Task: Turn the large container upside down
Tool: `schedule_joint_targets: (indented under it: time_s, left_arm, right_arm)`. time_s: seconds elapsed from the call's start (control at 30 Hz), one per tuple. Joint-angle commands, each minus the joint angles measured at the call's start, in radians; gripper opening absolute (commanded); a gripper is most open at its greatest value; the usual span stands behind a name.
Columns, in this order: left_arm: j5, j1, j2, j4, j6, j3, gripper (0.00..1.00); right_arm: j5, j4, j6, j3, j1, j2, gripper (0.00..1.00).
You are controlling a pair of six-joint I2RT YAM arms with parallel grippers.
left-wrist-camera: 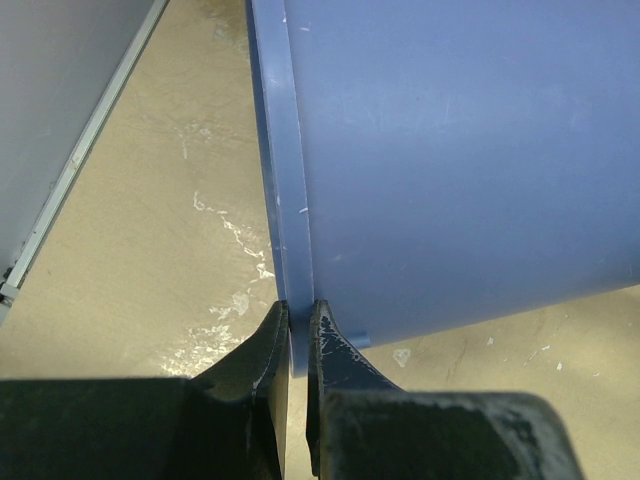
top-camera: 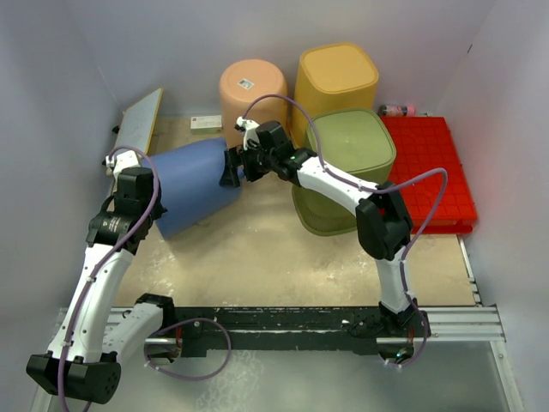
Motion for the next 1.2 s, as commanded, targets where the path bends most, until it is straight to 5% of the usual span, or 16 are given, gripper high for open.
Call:
schedule_joint_targets:
  time_s: [0.0,0.37,0.9,1.17]
  left_arm:
    - [0.041,0.003,-0.008,0.030,0.012,0.029,0.00]
    - [0.201,0.003,-0.002,0.127,-0.058,-0.033,0.00]
    - [0.376,0.001,-0.006,0.365,-0.219,-0.152,0.00]
    - [0.292,0.002,-0.028,0.286,-0.185,-0.123,0.00]
  right_arm:
    - [-0.083,0.096,0.009,-0.028,0.007,-0.049,1.00]
    - [-0.243,0.200,0.122,-0.136,0.014,-0.241,1.00]
    - [-0.269,0.209,0.161,-0.178,0.058,-0.365,1.00]
    - [-0.055,-0.001,0.033,-0.123,0.066,-0.361,1.00]
